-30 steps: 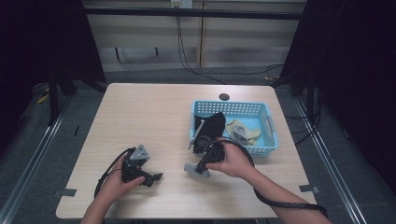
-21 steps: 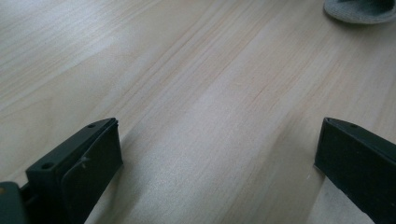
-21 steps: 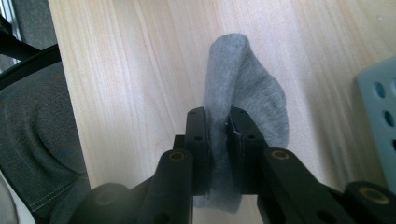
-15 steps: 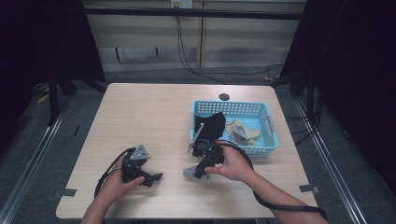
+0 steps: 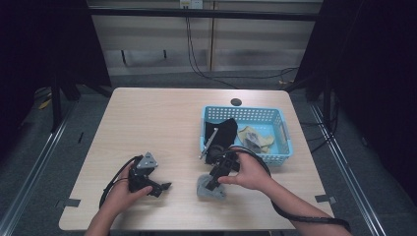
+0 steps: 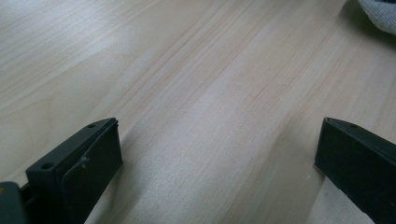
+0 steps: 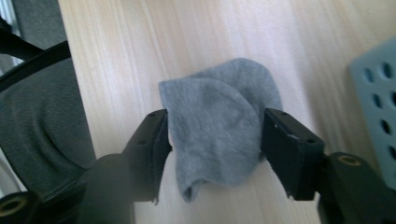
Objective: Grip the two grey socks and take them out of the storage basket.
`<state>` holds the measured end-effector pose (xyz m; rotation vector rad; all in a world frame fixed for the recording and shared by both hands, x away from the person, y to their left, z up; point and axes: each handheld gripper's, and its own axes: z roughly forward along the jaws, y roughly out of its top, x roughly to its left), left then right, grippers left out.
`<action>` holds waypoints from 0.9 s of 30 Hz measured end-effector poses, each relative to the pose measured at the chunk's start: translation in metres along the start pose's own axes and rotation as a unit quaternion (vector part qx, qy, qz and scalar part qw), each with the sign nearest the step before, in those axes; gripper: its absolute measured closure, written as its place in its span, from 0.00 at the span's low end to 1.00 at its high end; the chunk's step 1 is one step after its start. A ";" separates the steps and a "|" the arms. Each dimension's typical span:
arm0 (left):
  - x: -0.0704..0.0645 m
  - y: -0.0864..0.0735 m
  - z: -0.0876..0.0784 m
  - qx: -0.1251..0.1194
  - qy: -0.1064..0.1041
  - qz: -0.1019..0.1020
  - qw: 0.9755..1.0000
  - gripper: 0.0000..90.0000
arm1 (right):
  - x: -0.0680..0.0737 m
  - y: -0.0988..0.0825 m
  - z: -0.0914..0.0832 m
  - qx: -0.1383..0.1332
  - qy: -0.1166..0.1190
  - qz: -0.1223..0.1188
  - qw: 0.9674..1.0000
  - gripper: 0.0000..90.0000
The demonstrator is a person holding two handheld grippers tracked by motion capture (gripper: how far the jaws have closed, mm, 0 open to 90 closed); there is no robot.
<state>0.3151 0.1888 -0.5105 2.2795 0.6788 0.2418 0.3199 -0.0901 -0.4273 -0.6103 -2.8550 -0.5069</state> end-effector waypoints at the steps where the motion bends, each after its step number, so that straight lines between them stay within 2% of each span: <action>1: 0.000 0.000 0.000 0.000 0.000 0.000 1.000 0.00 | -0.001 -0.001 -0.003 0.004 -0.003 -0.001 1.000 0.44; 6: 0.000 0.000 0.000 0.000 0.000 0.000 1.000 0.00 | -0.002 -0.003 -0.013 0.005 -0.011 0.001 1.000 0.41; 10: 0.000 0.000 0.000 0.000 0.000 0.000 1.000 0.00 | -0.007 -0.005 -0.030 -0.008 -0.018 0.015 1.000 0.39; 13: 0.000 0.000 0.000 0.000 0.001 0.000 1.000 0.00 | -0.011 -0.006 -0.039 -0.013 -0.024 0.011 1.000 0.39; 15: 0.000 0.000 0.000 0.000 0.001 -0.001 1.000 0.00 | -0.014 -0.007 -0.051 -0.022 -0.034 0.022 0.999 0.37; 19: 0.000 0.000 0.000 0.000 0.000 0.000 1.000 0.00 | -0.019 -0.008 -0.060 -0.024 -0.043 0.027 0.998 0.37; 20: 0.000 0.000 0.000 0.000 0.001 -0.001 1.000 0.00 | -0.025 -0.009 -0.067 -0.025 -0.051 0.033 0.998 0.37; 24: -0.001 0.000 0.000 -0.002 0.001 -0.003 1.000 0.00 | -0.033 -0.012 -0.074 -0.028 -0.056 0.048 0.997 0.37; 27: -0.001 0.000 0.000 -0.003 0.001 -0.005 1.000 0.00 | -0.048 -0.017 -0.084 -0.036 -0.067 0.063 0.995 0.37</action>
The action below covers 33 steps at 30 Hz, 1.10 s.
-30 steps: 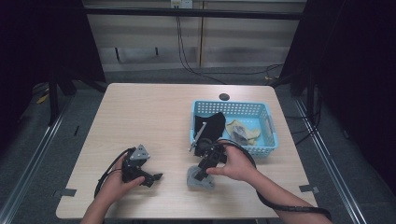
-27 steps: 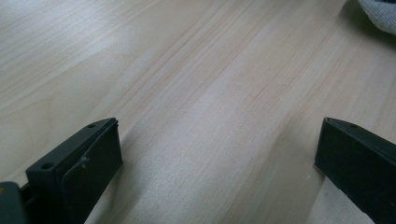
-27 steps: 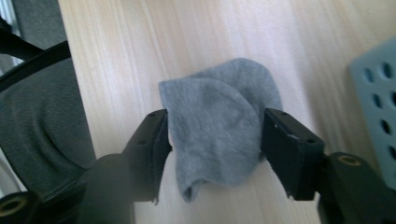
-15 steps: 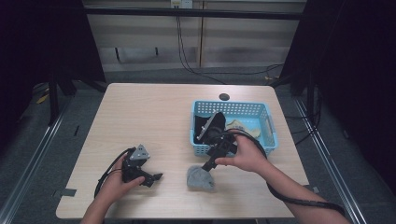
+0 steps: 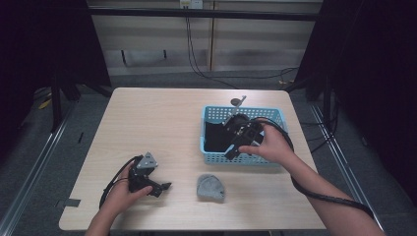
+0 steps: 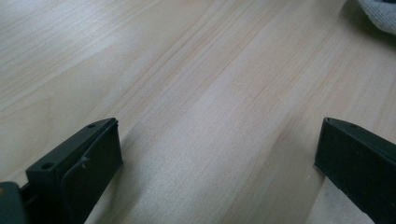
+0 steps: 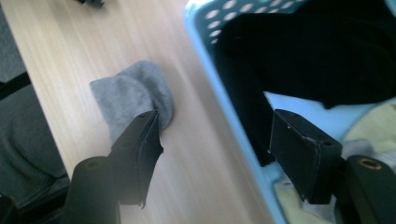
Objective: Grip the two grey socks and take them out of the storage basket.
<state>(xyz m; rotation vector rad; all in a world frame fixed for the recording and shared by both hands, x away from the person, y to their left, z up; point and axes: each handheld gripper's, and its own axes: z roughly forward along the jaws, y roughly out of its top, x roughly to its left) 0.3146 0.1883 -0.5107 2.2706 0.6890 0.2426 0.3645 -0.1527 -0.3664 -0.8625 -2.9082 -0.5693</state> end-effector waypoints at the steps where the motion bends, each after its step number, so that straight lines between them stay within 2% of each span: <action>1: 0.000 0.000 0.000 0.000 -0.001 0.000 1.000 0.00 | 0.000 0.000 0.000 0.000 0.000 0.000 1.000 0.37; 2: 0.000 0.000 0.000 -0.001 0.000 0.000 1.000 0.00 | -0.009 -0.002 -0.003 -0.007 -0.007 0.011 1.000 0.37; 7: 0.000 0.000 0.000 -0.002 -0.001 0.000 1.000 0.00 | -0.025 -0.005 -0.009 -0.015 -0.017 0.031 0.999 0.36; 8: 0.000 0.000 0.000 -0.002 -0.001 -0.001 1.000 0.00 | -0.032 -0.006 -0.011 -0.019 -0.027 0.039 0.999 0.36; 9: 0.000 0.000 0.000 -0.002 -0.001 -0.001 1.000 0.00 | -0.032 -0.006 -0.011 -0.019 -0.027 0.039 0.999 0.36; 10: 0.000 0.000 0.000 -0.001 -0.001 0.000 1.000 0.00 | -0.039 -0.008 -0.011 -0.024 -0.027 0.053 0.998 0.36; 13: 0.000 0.000 0.000 -0.002 0.000 0.000 1.000 0.00 | -0.047 -0.011 -0.009 -0.025 -0.032 0.063 0.997 0.36; 18: 0.000 0.000 0.000 -0.001 0.000 0.000 1.000 0.00 | -0.058 -0.014 -0.005 -0.017 -0.044 0.075 0.996 0.36; 22: 0.000 0.000 0.000 -0.002 0.000 0.000 1.000 0.00 | -0.070 -0.020 -0.001 -0.012 -0.063 0.100 0.993 0.35; 26: 0.000 0.000 0.000 -0.002 0.000 0.000 1.000 0.00 | -0.078 -0.025 0.002 -0.009 -0.070 0.109 0.992 0.35; 28: 0.000 0.000 0.000 -0.002 0.000 0.000 1.000 0.00 | -0.086 -0.031 0.008 -0.002 -0.072 0.121 0.990 0.36; 33: 0.000 0.000 0.000 0.000 -0.001 0.000 1.000 0.00 | -0.092 -0.038 0.018 0.005 -0.073 0.129 0.989 0.36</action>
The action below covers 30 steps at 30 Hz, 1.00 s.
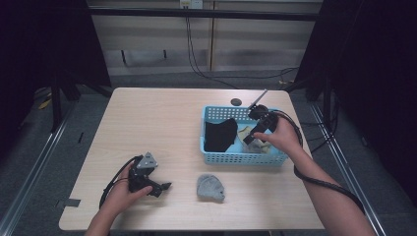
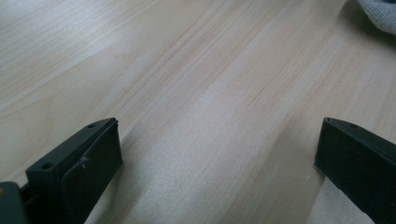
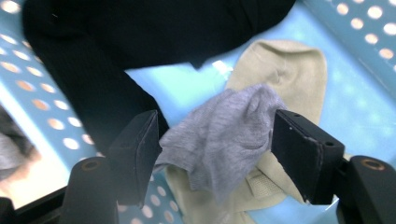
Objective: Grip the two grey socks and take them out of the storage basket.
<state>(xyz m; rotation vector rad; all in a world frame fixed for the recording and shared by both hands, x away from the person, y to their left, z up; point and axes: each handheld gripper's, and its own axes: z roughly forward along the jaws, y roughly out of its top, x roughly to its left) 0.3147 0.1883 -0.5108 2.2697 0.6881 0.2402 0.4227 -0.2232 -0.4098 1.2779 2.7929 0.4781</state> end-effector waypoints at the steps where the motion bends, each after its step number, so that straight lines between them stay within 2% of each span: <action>1: 0.000 0.000 0.000 0.000 0.000 0.000 1.000 0.00 | 0.000 -0.001 0.002 0.002 -0.001 0.001 1.000 0.36; 15: 0.000 0.000 0.000 0.003 0.000 0.004 1.000 0.00 | -0.004 -0.008 0.033 0.010 0.009 0.009 1.000 0.43; 17: 0.001 0.000 0.000 0.003 -0.001 0.003 1.000 0.00 | -0.004 -0.008 0.039 0.010 0.009 0.018 1.000 0.44; 23: 0.000 0.000 0.000 0.003 0.000 0.004 1.000 0.00 | -0.002 -0.008 0.047 0.013 0.005 0.015 1.000 0.45; 26: 0.001 0.000 0.000 0.003 -0.001 0.004 1.000 0.00 | 0.000 -0.007 0.048 0.018 -0.003 0.011 1.000 0.51; 27: 0.001 0.000 0.000 0.003 -0.001 0.005 1.000 0.00 | 0.001 -0.007 0.049 0.020 -0.010 0.008 1.000 0.56; 28: 0.001 0.000 0.000 0.003 0.000 0.004 1.000 0.00 | 0.003 -0.007 0.049 0.028 -0.017 0.001 0.999 0.67; 29: 0.000 0.000 0.000 0.003 0.000 0.004 1.000 0.00 | 0.004 -0.006 0.049 0.030 -0.021 0.000 0.999 0.74; 30: 0.000 0.000 0.000 0.003 0.000 0.004 1.000 0.00 | 0.004 -0.006 0.049 0.030 -0.021 0.000 0.999 0.74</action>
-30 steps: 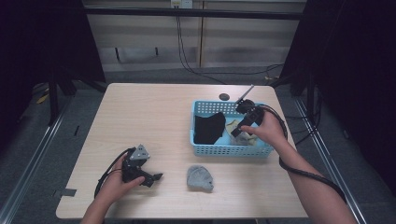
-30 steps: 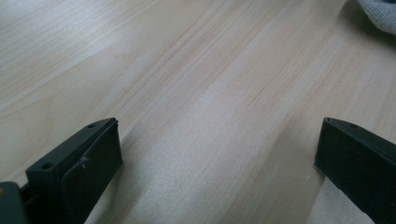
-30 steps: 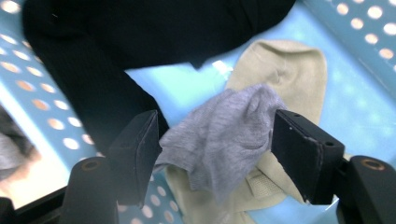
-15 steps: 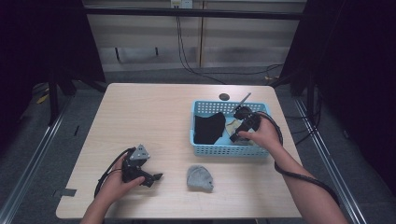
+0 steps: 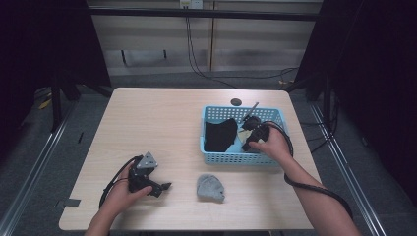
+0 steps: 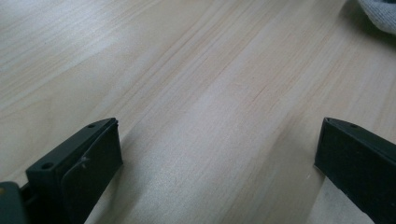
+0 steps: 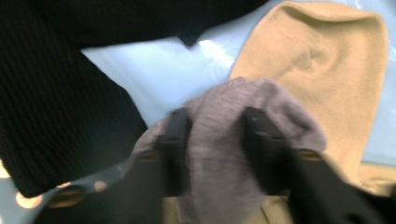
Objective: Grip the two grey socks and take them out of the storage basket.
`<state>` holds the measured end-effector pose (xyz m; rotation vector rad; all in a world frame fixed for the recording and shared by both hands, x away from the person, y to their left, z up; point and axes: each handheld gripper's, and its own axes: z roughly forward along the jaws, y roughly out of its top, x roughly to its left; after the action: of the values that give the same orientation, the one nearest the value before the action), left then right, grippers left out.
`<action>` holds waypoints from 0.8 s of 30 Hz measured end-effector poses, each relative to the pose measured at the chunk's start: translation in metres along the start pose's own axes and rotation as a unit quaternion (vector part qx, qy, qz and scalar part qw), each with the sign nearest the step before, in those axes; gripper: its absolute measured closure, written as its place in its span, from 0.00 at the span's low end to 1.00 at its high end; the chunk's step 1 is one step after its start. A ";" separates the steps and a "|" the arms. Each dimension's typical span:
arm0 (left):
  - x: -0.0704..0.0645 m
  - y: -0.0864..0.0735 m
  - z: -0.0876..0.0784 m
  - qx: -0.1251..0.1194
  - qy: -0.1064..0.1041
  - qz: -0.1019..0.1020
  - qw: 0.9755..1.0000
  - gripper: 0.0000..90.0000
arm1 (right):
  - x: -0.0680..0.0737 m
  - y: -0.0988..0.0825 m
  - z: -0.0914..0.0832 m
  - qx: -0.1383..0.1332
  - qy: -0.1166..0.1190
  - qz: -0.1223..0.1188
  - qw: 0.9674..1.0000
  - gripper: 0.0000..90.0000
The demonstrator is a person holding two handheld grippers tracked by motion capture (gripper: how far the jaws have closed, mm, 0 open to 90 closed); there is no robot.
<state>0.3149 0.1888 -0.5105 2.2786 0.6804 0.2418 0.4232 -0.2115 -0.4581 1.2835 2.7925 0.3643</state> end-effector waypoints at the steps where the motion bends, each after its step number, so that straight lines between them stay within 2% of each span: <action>1: 0.000 0.000 0.000 0.000 0.000 0.000 1.000 0.00 | 0.000 0.000 0.000 0.004 0.000 -0.002 1.000 0.79; 2: -0.001 0.000 0.000 -0.004 0.001 -0.004 1.000 0.00 | 0.001 0.000 -0.001 0.006 0.005 -0.001 1.000 0.88; 3: 0.000 0.000 0.000 -0.003 0.002 -0.001 1.000 0.00 | 0.001 0.000 -0.002 0.009 0.005 0.000 1.000 0.92; 6: 0.000 0.000 0.000 -0.003 0.001 -0.001 1.000 0.00 | -0.001 -0.002 -0.006 0.007 0.011 0.002 1.000 0.96; 19: 0.000 0.000 0.000 -0.003 0.001 -0.001 1.000 0.00 | -0.005 -0.002 -0.044 -0.026 0.030 0.010 0.999 0.97; 24: 0.000 0.000 0.000 -0.003 0.001 -0.001 1.000 0.00 | -0.004 0.000 -0.053 -0.032 0.028 0.007 0.999 0.97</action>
<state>0.3146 0.1887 -0.5106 2.2720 0.6833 0.2457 0.4178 -0.2247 -0.4069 1.2994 2.7931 0.4935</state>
